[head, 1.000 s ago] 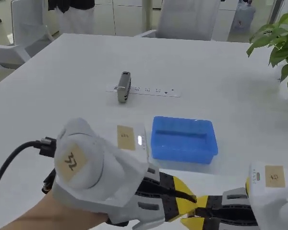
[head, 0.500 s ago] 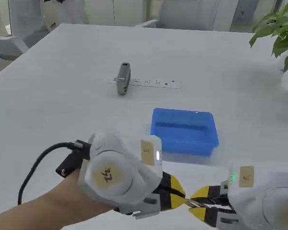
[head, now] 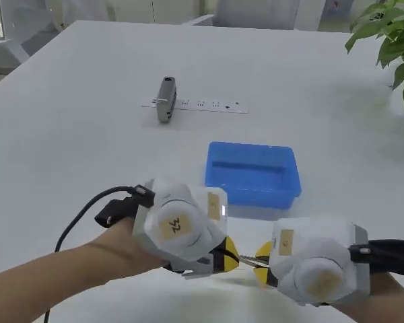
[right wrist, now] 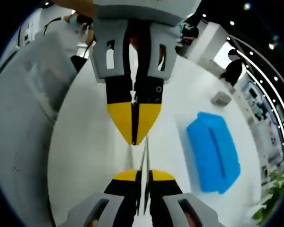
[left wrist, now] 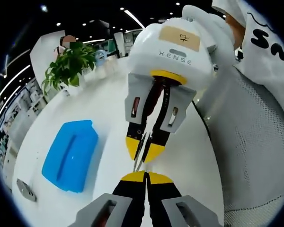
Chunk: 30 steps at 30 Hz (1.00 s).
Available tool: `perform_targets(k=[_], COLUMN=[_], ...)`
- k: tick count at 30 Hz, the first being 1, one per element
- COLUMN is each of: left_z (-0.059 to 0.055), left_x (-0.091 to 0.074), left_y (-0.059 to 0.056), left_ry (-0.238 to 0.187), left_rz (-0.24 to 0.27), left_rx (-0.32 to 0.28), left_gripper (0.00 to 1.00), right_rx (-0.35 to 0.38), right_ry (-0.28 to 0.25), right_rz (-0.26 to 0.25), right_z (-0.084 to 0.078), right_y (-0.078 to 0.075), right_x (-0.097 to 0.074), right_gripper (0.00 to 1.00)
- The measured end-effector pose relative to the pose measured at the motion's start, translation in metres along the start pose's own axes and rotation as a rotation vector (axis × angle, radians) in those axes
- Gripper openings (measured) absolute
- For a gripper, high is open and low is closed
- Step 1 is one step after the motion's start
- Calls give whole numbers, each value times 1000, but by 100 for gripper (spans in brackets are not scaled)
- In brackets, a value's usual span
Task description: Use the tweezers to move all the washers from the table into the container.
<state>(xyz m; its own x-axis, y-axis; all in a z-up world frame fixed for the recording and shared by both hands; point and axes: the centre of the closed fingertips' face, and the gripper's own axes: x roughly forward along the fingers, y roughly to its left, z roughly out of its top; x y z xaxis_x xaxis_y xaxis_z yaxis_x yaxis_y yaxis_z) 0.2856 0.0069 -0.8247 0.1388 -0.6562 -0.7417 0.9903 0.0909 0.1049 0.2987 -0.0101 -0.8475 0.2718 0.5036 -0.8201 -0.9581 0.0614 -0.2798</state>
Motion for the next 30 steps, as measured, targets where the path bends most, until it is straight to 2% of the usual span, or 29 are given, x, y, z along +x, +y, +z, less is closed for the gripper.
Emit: perform_targets(k=[2,5,6,8,9,12,13,16,18,19,20,21,22,23,24,25,27,28,29,30], left_z=[-4,-13,-17,-24,-27,-35,-38,-39,-38,-36,-35,-33,-31,-26,-25,-22,-17,-17,-15,-14], left_x=[6,10,11,11,12,11,11,7,4,2,-1,-4,-6,-12,-15,-19,-32,-36,-43,-47], left_y=[0,1,2,-1,-5,-10,-12,-18,-18,-17,-16,-14,-11,-8,-9,-8,-6,-6,-6,-7], left_ry=[12,48,53,69,65,77,88,69,52,39,26,9,-7,-36,-48,-66,-111,-116,-130,-140], left_rz=[-4,-7,-3,0,-17,-15,-17,-2,18,47,64,90,115,148,152,168,227,244,281,292], left_rx=[9,11,2,-55,-77,-92,-107,-190,-232,-279,-317,-370,-398,-432,-444,-481,-566,-595,-621,-635], left_gripper=[0,0,0,0,0,0,0,0,0,0,0,0,0,0,5,10,21,27,32,38], right_rx=[28,-1,-13,-24,-30,-61,-74,-72,-54,-7,31,40,59,119,153,193,279,313,347,397], right_ry=[-14,-17,-11,-10,-7,13,6,13,8,5,-3,-10,-16,-31,-37,-48,-92,-110,-119,-128], right_rz=[5,5,20,34,49,70,50,72,73,94,82,69,61,37,27,16,-24,-43,-52,-73], right_z=[-1,-2,-4,-4,-5,-9,-7,-6,-5,-4,-3,-2,-1,0,0,0,4,5,5,4], right_y=[-4,-5,-3,-1,2,5,2,5,5,9,8,6,5,3,2,1,-1,-2,-2,-1], right_x=[2,4,5,8,11,15,14,14,13,11,10,6,3,-3,-8,-13,-28,-34,-40,-48], right_gripper=[5,5,5,5,5,4,4,5,10,13,15,17,18,19,22,23,26,27,27,28])
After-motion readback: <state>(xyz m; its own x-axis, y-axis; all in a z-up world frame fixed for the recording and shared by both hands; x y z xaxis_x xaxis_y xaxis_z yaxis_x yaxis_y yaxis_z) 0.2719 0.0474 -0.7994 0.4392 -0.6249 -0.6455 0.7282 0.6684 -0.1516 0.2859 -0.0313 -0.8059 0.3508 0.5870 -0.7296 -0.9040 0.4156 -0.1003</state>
